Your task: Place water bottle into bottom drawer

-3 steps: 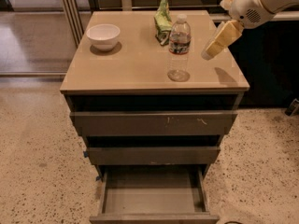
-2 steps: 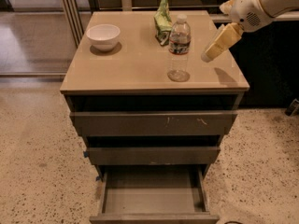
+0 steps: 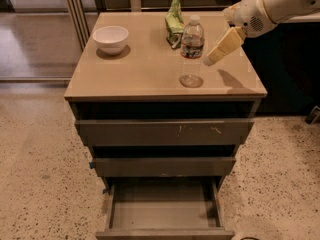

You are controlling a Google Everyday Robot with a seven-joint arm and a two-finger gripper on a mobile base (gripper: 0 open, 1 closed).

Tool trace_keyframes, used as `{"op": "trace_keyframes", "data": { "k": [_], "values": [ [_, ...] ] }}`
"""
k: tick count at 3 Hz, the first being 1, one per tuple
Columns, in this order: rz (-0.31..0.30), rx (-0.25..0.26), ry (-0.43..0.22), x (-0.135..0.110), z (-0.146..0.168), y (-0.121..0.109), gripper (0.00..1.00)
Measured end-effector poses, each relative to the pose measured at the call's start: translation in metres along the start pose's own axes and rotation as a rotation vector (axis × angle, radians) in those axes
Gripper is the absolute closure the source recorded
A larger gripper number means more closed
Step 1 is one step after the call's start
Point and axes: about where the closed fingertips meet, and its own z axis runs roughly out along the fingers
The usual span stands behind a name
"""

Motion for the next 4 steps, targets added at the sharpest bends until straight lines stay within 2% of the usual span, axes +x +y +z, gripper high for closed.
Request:
{"op": "trace_keyframes", "data": {
  "k": [2, 4],
  "values": [
    [-0.02, -0.048, -0.055, -0.023, 0.032, -0.005, 0.0],
    [-0.021, -0.062, -0.09, -0.028, 0.065, -0.005, 0.0]
  ]
}}
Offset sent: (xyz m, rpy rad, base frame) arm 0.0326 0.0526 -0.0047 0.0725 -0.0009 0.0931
